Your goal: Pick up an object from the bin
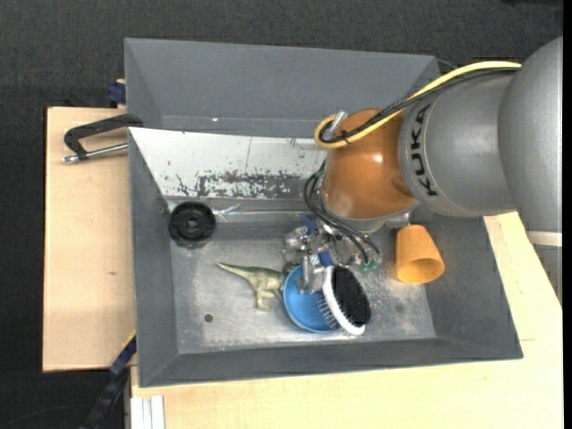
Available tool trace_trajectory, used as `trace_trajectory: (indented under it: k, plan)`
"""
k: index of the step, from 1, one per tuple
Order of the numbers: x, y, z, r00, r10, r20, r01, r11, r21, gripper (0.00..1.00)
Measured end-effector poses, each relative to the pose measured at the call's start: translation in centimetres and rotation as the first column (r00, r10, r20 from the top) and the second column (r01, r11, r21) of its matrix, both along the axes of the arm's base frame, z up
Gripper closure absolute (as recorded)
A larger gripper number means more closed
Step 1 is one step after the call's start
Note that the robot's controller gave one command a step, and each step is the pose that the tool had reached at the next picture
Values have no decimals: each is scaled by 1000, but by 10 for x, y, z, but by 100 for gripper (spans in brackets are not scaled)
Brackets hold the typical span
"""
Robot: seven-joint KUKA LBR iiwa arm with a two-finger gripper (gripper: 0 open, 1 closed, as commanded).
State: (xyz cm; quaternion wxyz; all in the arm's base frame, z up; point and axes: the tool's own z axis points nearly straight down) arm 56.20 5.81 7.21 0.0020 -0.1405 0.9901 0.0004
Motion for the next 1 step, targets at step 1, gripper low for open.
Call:
trace_trajectory:
  k: [1]
  plan:
    - [-3, -2, 165, 997, 71, 13, -71, 998, 0, 100]
